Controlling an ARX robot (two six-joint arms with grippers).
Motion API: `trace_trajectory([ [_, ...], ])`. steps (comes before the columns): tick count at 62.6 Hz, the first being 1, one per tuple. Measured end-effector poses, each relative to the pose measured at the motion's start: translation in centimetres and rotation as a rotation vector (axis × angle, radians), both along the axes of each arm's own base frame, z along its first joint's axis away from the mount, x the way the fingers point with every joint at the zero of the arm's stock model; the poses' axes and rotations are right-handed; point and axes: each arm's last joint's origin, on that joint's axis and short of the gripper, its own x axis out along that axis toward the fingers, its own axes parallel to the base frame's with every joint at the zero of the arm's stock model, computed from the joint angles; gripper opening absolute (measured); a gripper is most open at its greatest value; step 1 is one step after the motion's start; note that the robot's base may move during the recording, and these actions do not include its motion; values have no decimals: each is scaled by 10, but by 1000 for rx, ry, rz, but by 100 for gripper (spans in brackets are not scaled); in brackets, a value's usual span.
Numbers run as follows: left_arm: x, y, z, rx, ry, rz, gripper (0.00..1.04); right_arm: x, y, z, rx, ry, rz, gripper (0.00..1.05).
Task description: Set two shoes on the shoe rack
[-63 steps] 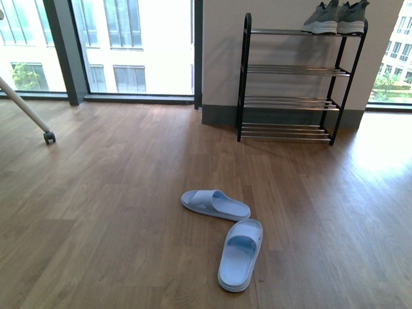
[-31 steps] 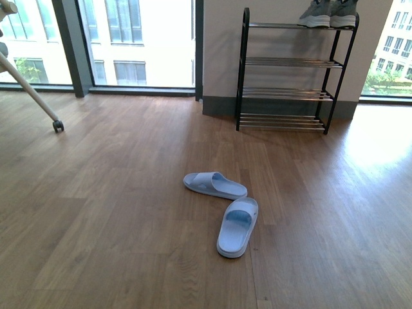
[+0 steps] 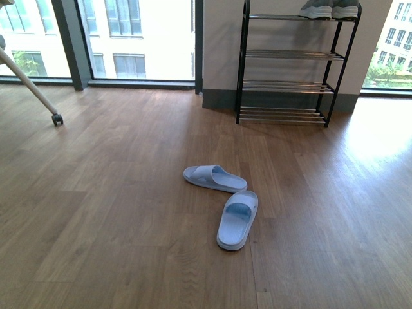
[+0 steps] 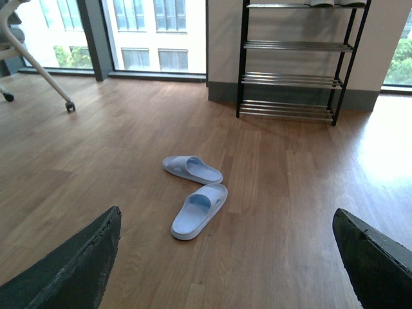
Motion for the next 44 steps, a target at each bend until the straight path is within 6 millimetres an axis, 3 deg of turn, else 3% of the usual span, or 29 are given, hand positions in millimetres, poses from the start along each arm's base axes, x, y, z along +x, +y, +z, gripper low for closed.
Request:
trace_trajectory([
  [44, 0, 0, 0, 0, 0, 0, 95, 0, 0, 0, 0, 0, 0, 95],
])
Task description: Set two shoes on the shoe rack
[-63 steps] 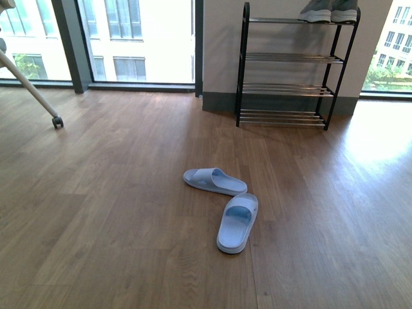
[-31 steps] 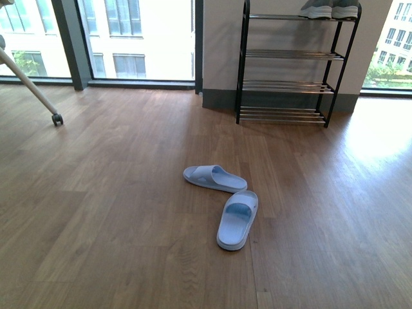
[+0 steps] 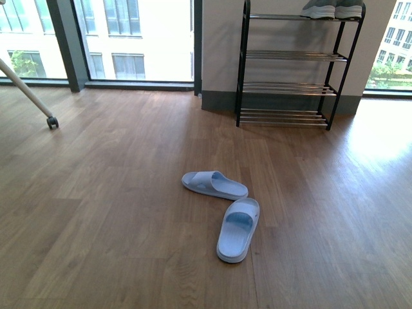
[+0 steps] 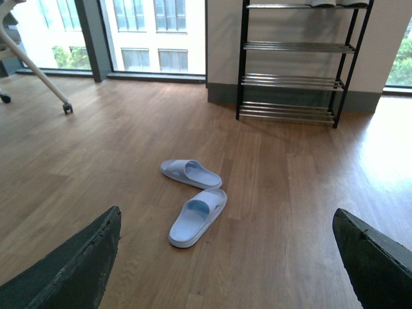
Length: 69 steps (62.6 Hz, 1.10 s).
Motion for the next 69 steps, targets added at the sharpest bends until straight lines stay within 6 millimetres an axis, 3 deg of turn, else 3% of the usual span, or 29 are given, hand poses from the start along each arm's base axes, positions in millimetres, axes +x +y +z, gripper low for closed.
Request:
trace_trajectory([
  [69, 0, 0, 0, 0, 0, 2, 95, 0, 0, 0, 0, 1, 3, 95],
])
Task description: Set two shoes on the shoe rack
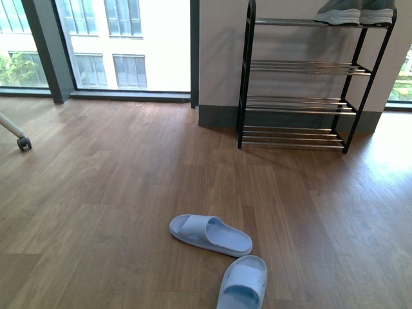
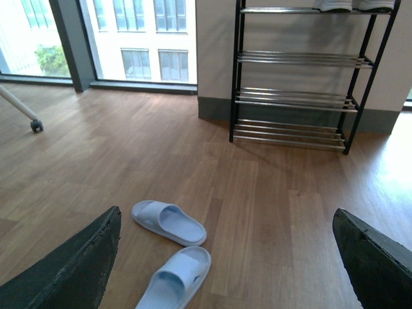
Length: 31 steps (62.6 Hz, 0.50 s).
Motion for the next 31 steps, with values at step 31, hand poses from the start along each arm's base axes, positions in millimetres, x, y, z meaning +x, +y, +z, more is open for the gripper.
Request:
trace_trajectory([
  [31, 0, 0, 0, -1, 5, 2, 95, 0, 0, 0, 0, 0, -6, 95],
])
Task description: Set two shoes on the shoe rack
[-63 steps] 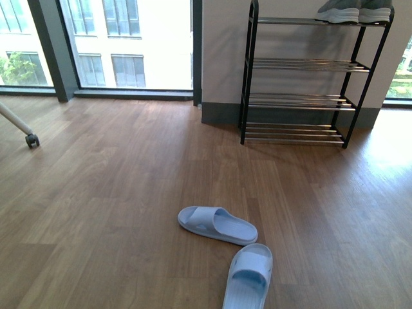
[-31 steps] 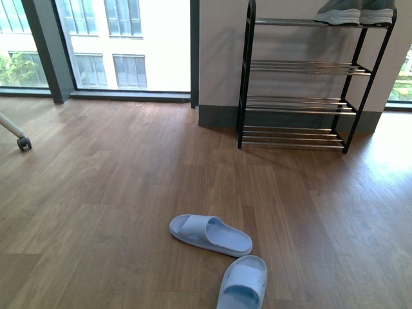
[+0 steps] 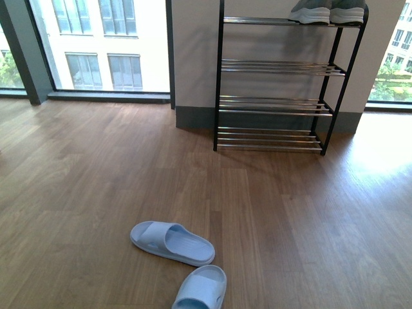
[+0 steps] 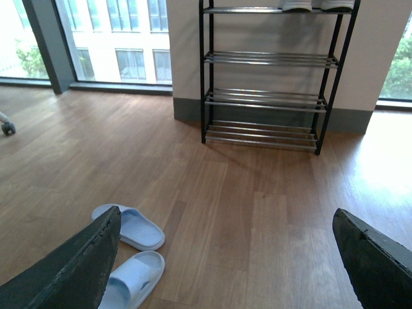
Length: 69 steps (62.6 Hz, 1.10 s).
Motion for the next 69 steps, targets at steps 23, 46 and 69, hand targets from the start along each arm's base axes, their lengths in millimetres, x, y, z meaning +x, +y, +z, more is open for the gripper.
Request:
trace_trajectory([
  [23, 44, -24, 0, -188, 482, -135, 95, 0, 0, 0, 0, 0, 1, 95],
  [46, 125, -82, -50, -50, 855, -308, 95, 0, 0, 0, 0, 0, 3, 95],
  [69, 175, -108, -80, 32, 957, -408, 95, 0, 0, 0, 0, 0, 2, 95],
])
